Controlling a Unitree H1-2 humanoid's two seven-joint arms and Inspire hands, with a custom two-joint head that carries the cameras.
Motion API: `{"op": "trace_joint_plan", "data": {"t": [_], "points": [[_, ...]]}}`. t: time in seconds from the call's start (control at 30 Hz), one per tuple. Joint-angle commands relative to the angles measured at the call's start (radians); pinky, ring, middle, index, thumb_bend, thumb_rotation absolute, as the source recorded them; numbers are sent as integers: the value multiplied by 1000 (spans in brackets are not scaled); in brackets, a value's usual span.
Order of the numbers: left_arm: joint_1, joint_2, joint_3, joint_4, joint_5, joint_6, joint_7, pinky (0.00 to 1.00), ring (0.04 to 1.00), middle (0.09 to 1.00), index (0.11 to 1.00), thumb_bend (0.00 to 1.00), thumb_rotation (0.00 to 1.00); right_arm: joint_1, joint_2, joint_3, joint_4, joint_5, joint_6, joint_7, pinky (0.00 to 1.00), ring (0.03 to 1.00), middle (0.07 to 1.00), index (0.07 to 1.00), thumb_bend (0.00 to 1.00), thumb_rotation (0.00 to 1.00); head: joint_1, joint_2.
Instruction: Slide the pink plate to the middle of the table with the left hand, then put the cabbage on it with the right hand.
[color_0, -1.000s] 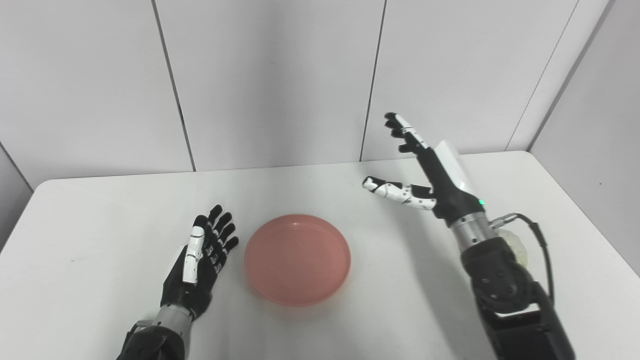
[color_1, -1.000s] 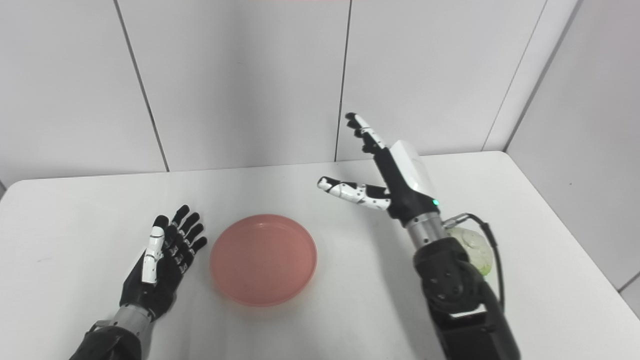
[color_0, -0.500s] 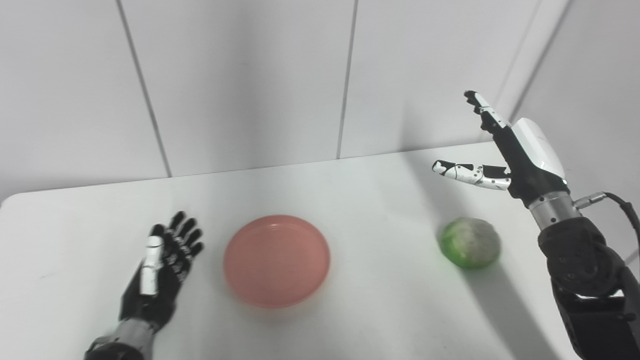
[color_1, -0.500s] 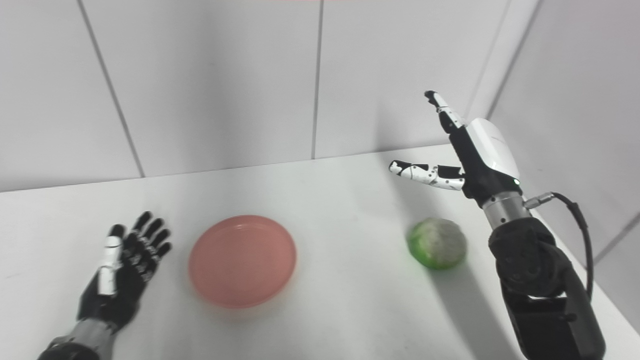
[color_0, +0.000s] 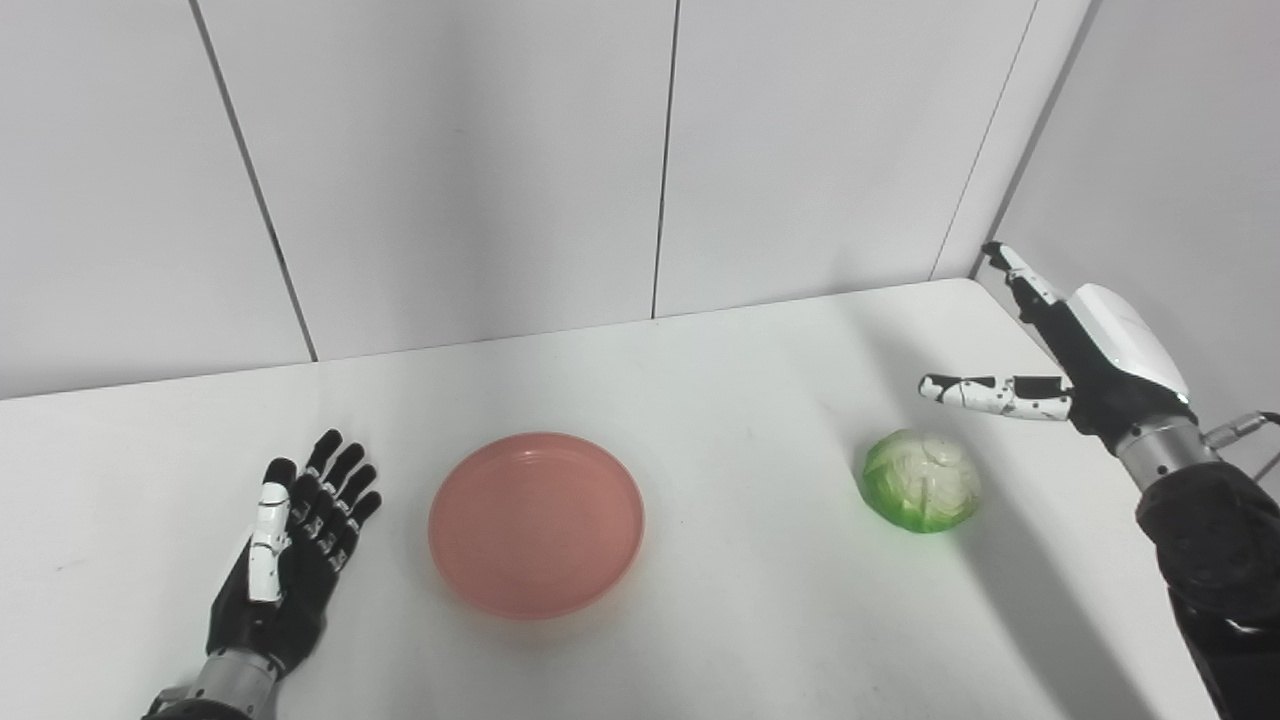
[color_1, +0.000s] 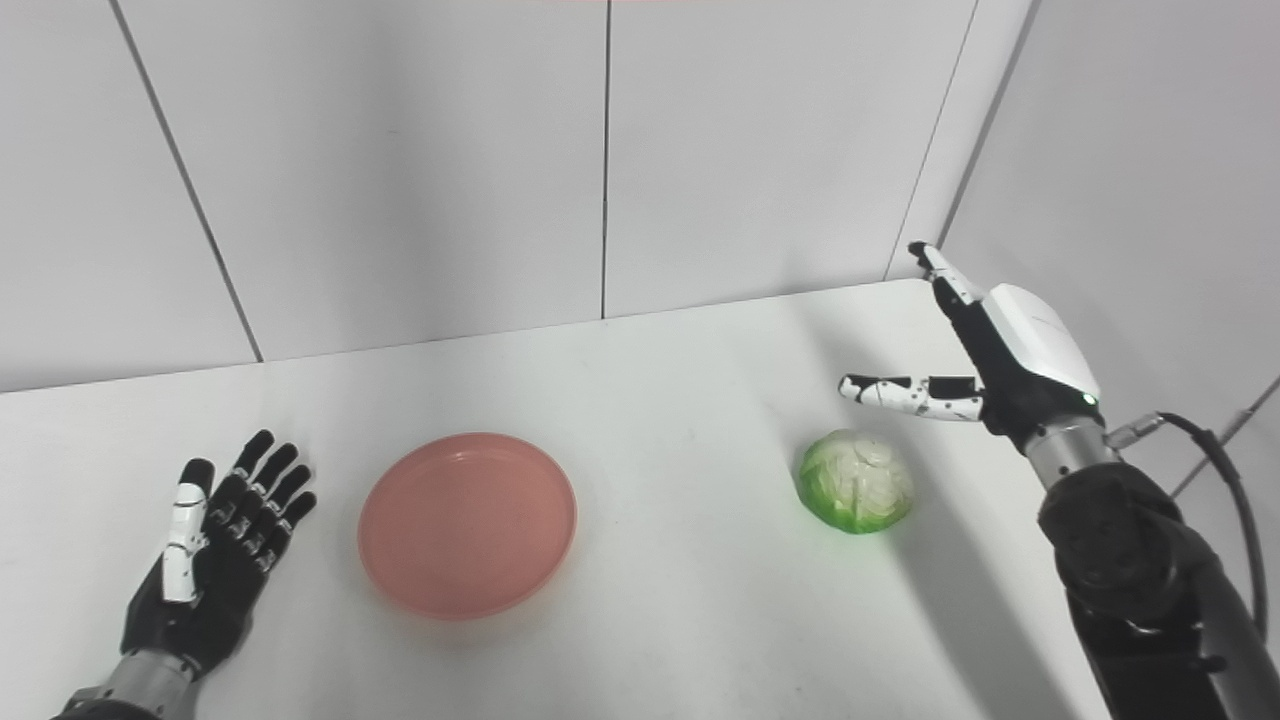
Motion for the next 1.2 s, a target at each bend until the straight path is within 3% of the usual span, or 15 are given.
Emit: {"op": "trace_joint_plan", "data": {"t": [0.0, 0.2, 0.4, 0.5, 0.6, 0.87, 1.17], "points": [[19, 15, 3, 45, 4, 13, -1, 983, 988, 991, 978, 673, 998, -4, -35, -27, 3, 23, -36, -16, 857, 934, 957, 973, 1000, 439, -4, 4], [23, 19, 9, 35, -1, 15, -9, 978, 989, 991, 981, 673, 993, 7, -36, -9, 26, 23, -13, -13, 849, 920, 942, 954, 1000, 456, -17, 12], [27, 23, 12, 20, 2, 24, -9, 998, 991, 990, 981, 663, 998, 7, -39, 28, 76, 27, -48, -15, 848, 911, 930, 951, 1000, 494, -25, 19], [27, 23, 15, 15, 1, 37, -3, 990, 984, 986, 978, 663, 989, 1, -37, 41, 94, 46, -22, 0, 892, 947, 957, 966, 1000, 461, -29, 23], [25, 26, 17, 22, 0, 32, -8, 992, 981, 981, 969, 654, 992, -2, -45, 60, 105, 29, -5, 8, 846, 929, 958, 965, 1000, 489, -29, 26], [21, 32, 14, 40, 8, 20, -16, 989, 979, 979, 965, 662, 992, -18, -34, 110, 127, 8, 22, 13, 866, 931, 939, 948, 1000, 469, -31, 35], [21, 35, 18, 30, 0, 37, -19, 984, 983, 981, 967, 653, 990, -32, -35, 144, 182, -3, 6, 1, 870, 919, 916, 940, 1000, 491, -33, 43]]}}
